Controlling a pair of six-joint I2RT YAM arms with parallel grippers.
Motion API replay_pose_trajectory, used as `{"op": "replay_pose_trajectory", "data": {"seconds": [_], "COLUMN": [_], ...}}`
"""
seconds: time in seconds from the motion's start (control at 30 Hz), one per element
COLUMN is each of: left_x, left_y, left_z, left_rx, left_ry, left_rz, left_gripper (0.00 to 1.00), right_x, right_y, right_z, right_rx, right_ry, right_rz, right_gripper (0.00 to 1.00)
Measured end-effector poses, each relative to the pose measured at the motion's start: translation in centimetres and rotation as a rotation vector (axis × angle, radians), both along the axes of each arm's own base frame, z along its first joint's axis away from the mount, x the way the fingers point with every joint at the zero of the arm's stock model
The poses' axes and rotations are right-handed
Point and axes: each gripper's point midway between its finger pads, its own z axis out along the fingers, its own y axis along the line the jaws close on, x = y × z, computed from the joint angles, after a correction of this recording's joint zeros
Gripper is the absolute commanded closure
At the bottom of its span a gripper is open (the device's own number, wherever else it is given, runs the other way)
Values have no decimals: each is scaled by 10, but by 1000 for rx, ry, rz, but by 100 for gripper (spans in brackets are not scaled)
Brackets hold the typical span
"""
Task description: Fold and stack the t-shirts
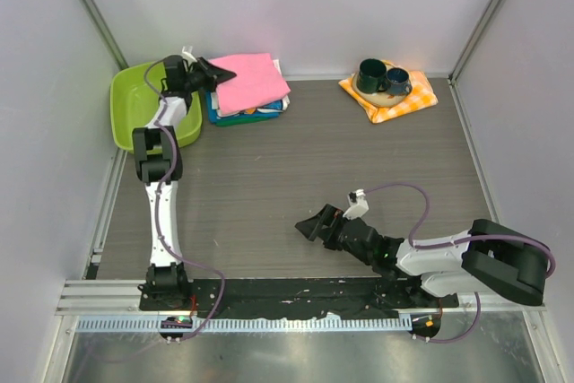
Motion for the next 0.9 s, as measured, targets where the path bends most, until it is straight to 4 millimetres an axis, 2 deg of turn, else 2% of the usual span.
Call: {"op": "replay_pose_trajectory", "data": {"seconds": [0.03,0.07,0.13,0.17,0.33,0.47,0.73,0.83,0.9], "left_x": [1,2,4,4,5,4,-6,-15,-22], "left_y": [9,17,30,36,50,50,56,65,72], "left_z": [-1,-2,-1,0,12,22,28,43,52], "left_rx": [1,3,10,13,29,35,107,150,193], "left_ry": [2,0,-6,-10,-30,-43,1,31,48], "left_rz": [12,24,41,47,53,44,56,103,139], "left_gripper": [94,86,63,1,0,0,0,0,0], "right_x": [-1,-1,-1,-2,-3,-5,-8,-3,2], "right_y": [0,1,1,1,3,5,8,11,13], "right_z": [0,0,0,0,0,0,-1,7,18], "right_rx": [0,0,0,-1,-9,-17,-71,-127,-151], "right_ry": [0,0,0,0,0,2,-13,-43,-72], "right_rz": [2,4,5,6,14,23,41,34,20], "right_gripper": [1,1,0,0,0,0,0,0,0]}}
